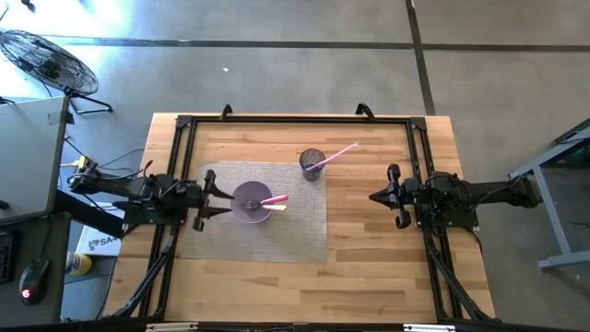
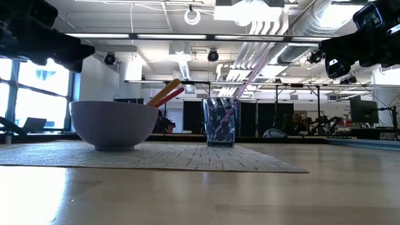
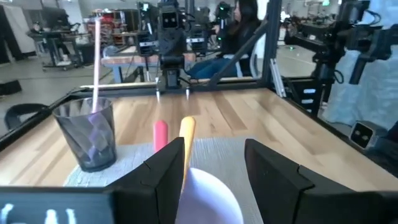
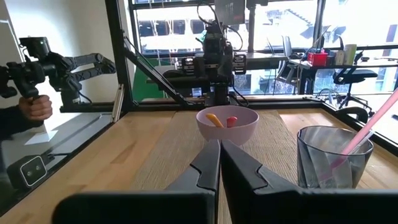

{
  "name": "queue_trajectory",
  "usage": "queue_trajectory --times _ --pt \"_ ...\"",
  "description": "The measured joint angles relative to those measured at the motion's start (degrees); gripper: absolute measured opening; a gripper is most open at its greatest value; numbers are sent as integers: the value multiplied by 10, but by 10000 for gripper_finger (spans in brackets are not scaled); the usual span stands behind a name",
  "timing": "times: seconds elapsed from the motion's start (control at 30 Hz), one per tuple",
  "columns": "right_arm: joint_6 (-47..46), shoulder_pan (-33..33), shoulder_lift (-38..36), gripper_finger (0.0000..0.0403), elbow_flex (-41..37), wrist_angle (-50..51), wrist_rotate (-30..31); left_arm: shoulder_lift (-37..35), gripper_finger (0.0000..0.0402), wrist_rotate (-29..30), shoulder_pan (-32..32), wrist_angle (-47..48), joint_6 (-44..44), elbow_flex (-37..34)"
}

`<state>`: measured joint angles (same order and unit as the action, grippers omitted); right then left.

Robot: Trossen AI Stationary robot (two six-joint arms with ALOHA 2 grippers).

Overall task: Pick & Place Utensil
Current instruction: Return to Home Position

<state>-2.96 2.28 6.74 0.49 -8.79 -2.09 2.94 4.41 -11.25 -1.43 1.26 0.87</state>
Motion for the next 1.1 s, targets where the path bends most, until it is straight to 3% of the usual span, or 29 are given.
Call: queue_trajectory --times 1.1 --pt "0 0 0 7 0 0 0 11 166 -9 0 3 10 -2"
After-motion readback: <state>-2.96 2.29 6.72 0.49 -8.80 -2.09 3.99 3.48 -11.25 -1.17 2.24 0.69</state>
